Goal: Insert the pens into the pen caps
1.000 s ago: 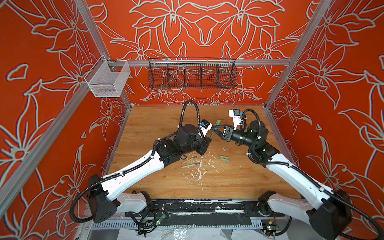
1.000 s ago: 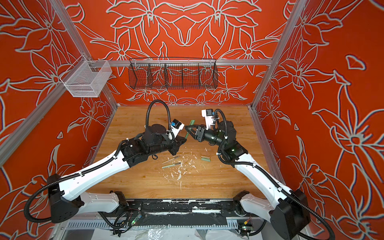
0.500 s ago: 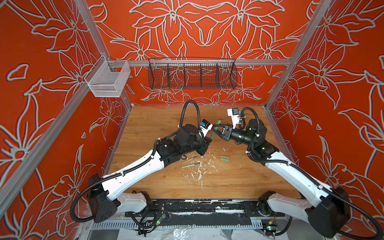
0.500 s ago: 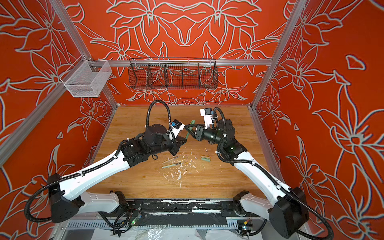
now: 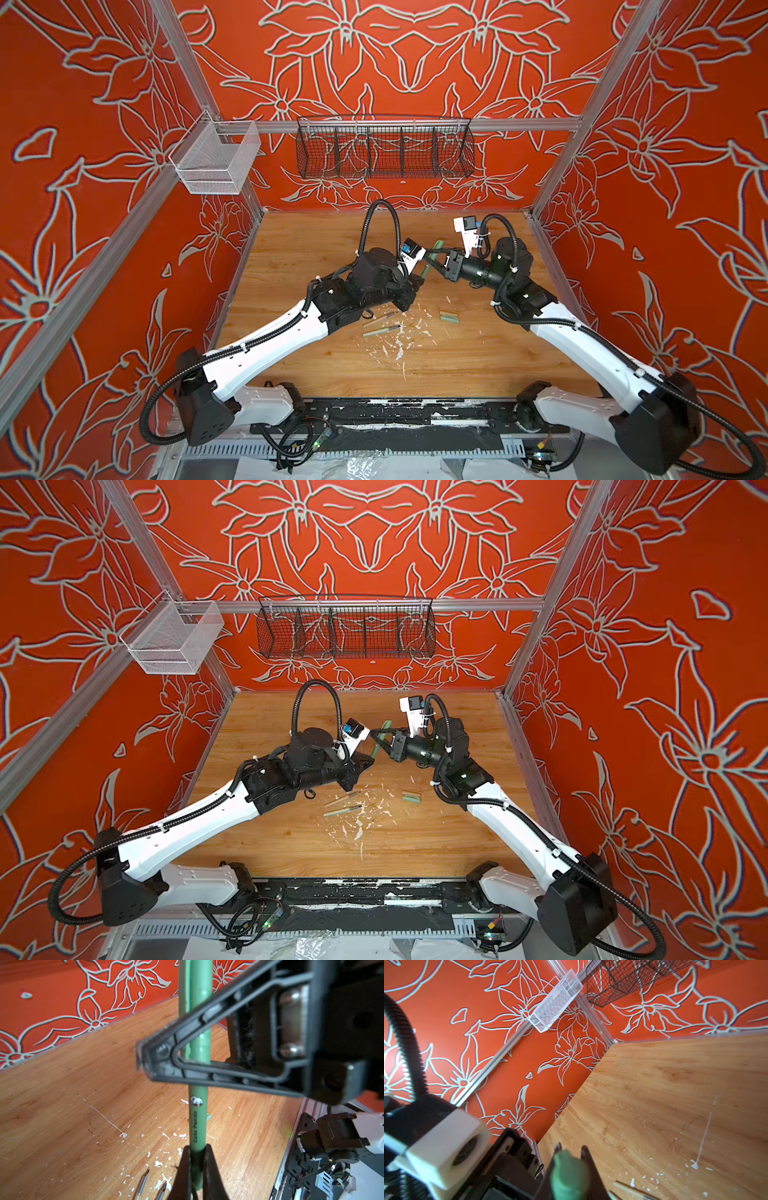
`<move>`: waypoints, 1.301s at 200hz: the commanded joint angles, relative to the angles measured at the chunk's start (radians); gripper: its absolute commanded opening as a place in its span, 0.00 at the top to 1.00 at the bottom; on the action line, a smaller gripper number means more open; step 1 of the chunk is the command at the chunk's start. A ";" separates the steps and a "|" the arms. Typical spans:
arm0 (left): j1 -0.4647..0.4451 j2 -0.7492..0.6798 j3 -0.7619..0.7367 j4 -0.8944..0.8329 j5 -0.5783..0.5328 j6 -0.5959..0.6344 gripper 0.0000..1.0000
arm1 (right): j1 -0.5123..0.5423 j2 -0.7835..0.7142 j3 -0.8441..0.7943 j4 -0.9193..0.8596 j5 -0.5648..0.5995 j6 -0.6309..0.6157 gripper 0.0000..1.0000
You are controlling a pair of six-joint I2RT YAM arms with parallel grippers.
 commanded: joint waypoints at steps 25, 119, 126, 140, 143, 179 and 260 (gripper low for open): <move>-0.001 0.011 0.042 0.019 0.010 0.011 0.99 | 0.013 0.000 0.041 0.003 -0.005 0.000 1.00; 0.000 0.022 0.111 -0.107 0.073 0.045 0.29 | 0.011 0.031 0.151 -0.184 -0.063 -0.169 1.00; 0.000 0.026 0.112 -0.111 0.072 0.046 0.30 | 0.012 0.031 0.153 -0.190 -0.068 -0.175 1.00; 0.002 0.032 0.108 -0.110 0.070 0.045 0.35 | 0.012 0.029 0.153 -0.197 -0.069 -0.182 1.00; 0.003 0.034 0.109 -0.110 0.072 0.043 0.36 | 0.012 0.029 0.153 -0.198 -0.070 -0.184 1.00; 0.012 0.053 0.110 -0.092 0.107 0.031 0.52 | 0.012 0.010 0.133 -0.188 -0.052 -0.183 1.00; 0.025 0.064 0.108 -0.080 0.126 0.017 0.72 | 0.012 -0.011 0.110 -0.191 -0.043 -0.209 1.00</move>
